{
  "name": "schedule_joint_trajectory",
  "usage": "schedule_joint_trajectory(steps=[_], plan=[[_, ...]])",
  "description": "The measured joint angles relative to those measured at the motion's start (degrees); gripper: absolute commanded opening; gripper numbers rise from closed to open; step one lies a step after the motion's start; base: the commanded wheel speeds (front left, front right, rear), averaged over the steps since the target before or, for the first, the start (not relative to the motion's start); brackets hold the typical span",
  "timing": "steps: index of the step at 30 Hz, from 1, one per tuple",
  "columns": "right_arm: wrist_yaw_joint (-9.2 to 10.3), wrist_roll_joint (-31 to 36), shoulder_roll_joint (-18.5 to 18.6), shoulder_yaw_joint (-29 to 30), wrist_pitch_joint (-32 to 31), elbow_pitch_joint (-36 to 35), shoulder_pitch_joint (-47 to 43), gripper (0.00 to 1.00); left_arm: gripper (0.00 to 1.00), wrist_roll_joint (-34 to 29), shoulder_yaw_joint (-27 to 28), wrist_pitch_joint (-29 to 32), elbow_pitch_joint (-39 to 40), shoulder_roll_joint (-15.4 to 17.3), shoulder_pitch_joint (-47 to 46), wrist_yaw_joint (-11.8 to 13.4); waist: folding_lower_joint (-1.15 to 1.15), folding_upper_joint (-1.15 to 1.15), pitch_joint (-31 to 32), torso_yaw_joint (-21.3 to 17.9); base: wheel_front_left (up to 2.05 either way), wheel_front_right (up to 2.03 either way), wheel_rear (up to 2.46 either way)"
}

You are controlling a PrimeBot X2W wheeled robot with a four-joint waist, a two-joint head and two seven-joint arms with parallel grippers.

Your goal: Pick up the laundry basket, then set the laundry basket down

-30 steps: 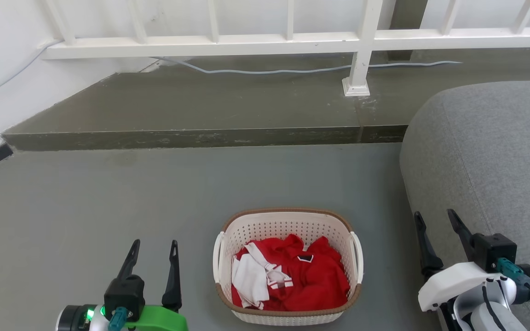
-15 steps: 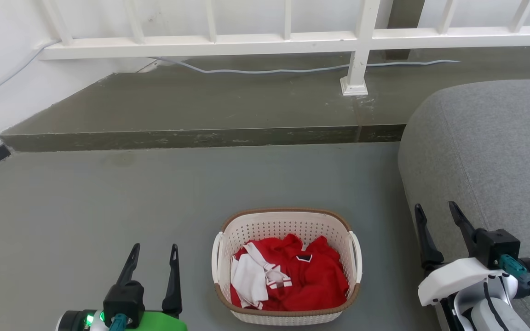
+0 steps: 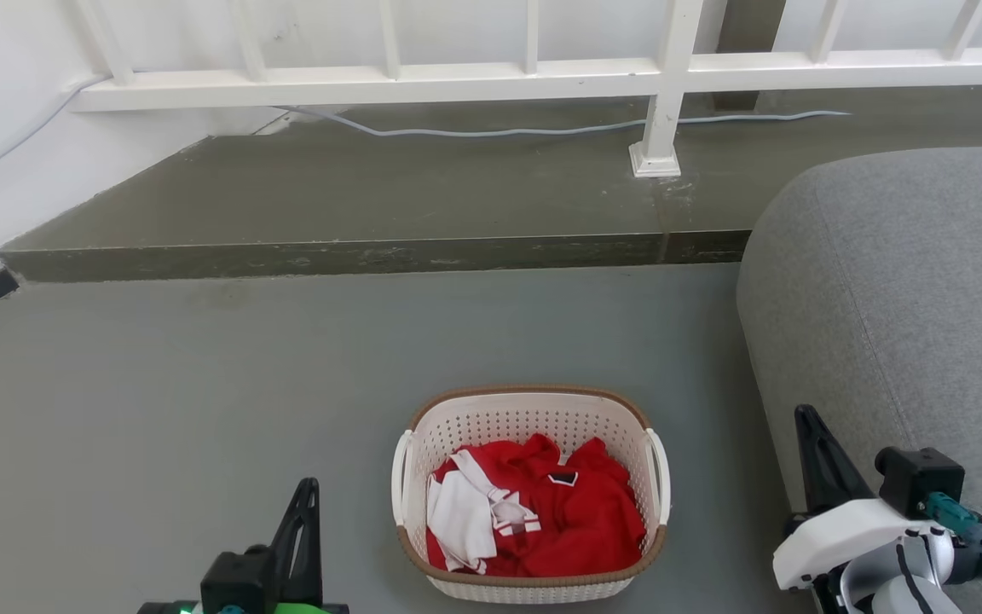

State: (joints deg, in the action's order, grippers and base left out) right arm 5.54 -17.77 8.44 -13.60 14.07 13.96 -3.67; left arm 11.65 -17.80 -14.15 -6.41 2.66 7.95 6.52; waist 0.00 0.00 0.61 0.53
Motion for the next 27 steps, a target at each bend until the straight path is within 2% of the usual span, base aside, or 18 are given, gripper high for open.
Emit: schedule_joint_trajectory(steps=[9,27], plan=[[-1.13,-7.6,-0.7,1.2,-1.3,-0.4,0.0,0.0,0.0,7.8,0.1,0.0,2.0,0.0,0.9,-0.8,0.0,0.0,-0.2,-0.1,0.0,0.0,0.0],[-3.12,-21.3,-1.7,4.7,-4.9,-0.6,0.3,0.0,0.0,24.1,4.5,3.1,1.8,0.3,0.5,-1.9,0.0,0.0,-0.3,-0.2,0.0,0.0,0.0]])
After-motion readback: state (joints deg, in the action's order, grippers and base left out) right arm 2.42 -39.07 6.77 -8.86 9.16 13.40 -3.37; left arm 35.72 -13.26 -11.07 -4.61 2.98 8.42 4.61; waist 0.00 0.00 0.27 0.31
